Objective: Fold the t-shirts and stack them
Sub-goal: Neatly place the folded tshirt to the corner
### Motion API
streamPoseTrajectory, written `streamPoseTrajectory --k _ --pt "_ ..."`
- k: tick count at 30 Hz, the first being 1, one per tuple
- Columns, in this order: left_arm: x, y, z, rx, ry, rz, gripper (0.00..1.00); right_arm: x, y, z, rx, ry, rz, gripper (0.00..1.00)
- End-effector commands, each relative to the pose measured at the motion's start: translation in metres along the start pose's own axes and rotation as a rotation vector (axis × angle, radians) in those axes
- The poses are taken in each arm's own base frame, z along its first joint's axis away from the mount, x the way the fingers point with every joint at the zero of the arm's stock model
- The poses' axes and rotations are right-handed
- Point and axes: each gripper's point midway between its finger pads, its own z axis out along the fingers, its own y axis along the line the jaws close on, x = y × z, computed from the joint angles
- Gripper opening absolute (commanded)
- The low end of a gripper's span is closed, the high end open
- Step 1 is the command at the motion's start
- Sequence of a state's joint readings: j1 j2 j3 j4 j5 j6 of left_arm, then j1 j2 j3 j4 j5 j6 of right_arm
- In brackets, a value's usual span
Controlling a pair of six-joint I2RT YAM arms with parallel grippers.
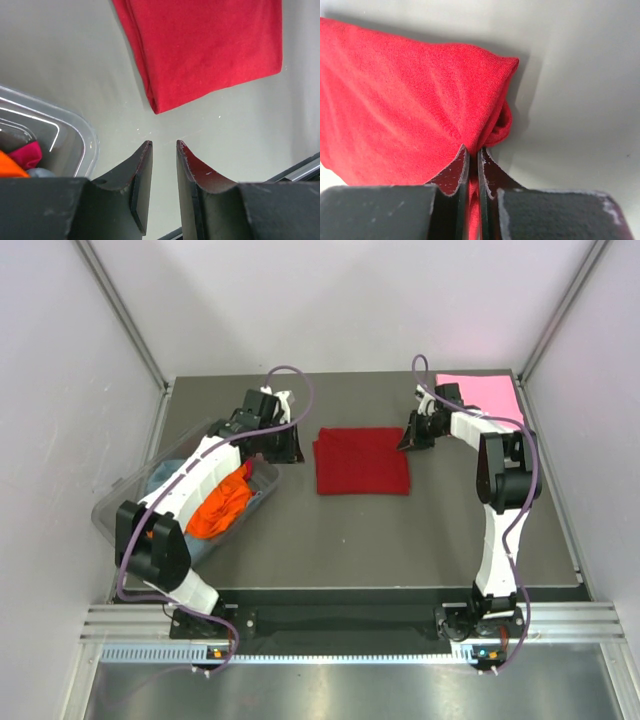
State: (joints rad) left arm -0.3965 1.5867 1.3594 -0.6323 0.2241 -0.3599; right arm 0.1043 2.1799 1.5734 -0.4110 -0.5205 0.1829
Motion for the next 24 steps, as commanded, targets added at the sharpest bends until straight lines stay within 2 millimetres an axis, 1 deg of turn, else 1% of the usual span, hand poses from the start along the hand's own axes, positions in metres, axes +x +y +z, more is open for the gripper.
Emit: streamPoseTrajectory --k 1,4,6,7,9,10,13,14,18,19,20,22,23,24 --pt "-0.014 -0.005 -0.011 0.012 -0.085 0.05 0.31 -0.012 0.008 -0.005 0.006 -0.021 -0.04 0.0" --pt "-0.013 -0.004 -0.011 0.009 -0.086 0.053 0.31 -0.023 0.01 -0.015 0.026 -0.061 -0.055 0.0" --pt "-0.011 -0.003 -0.01 0.007 -0.08 0.054 0.31 -0.031 0.014 -0.023 0.033 -0.085 -0.072 0.0" --pt "-0.01 -0.001 -0.009 0.002 -0.077 0.053 0.31 -0.034 0.012 -0.026 0.057 -0.097 -0.07 0.0" --pt "-0.009 0.0 -0.008 -0.002 -0.075 0.056 0.31 -0.041 0.014 -0.037 0.084 -0.122 -0.08 0.0" --pt "-0.008 0.0 -0.007 -0.002 -0.073 0.053 0.31 -0.043 0.011 -0.041 0.115 -0.132 -0.082 0.0" --pt "-0.009 -0.002 -0.008 0.006 -0.078 0.051 0.31 -0.05 0.011 -0.056 0.167 -0.157 -0.1 0.0" --pt "-0.01 -0.003 -0.008 0.011 -0.079 0.051 0.31 -0.052 0.013 -0.059 0.178 -0.159 -0.108 0.0" --pt "-0.007 -0.001 -0.007 0.008 -0.07 0.05 0.31 -0.06 0.006 -0.069 0.273 -0.169 -0.141 0.0" --pt "-0.007 -0.001 -0.007 0.006 -0.069 0.051 0.31 -0.059 0.004 -0.07 0.293 -0.157 -0.153 0.0" --pt "-0.007 -0.001 -0.007 0.005 -0.07 0.051 0.31 -0.065 0.007 -0.072 0.307 -0.167 -0.169 0.0" --pt "-0.008 0.0 -0.009 0.001 -0.076 0.051 0.31 -0.068 0.0 -0.077 0.366 -0.164 -0.189 0.0" --pt "-0.009 0.0 -0.009 -0.002 -0.079 0.052 0.31 -0.076 0.004 -0.08 0.377 -0.179 -0.206 0.0" --pt "-0.01 0.0 -0.01 -0.003 -0.084 0.052 0.31 -0.081 0.002 -0.085 0.413 -0.191 -0.22 0.0"
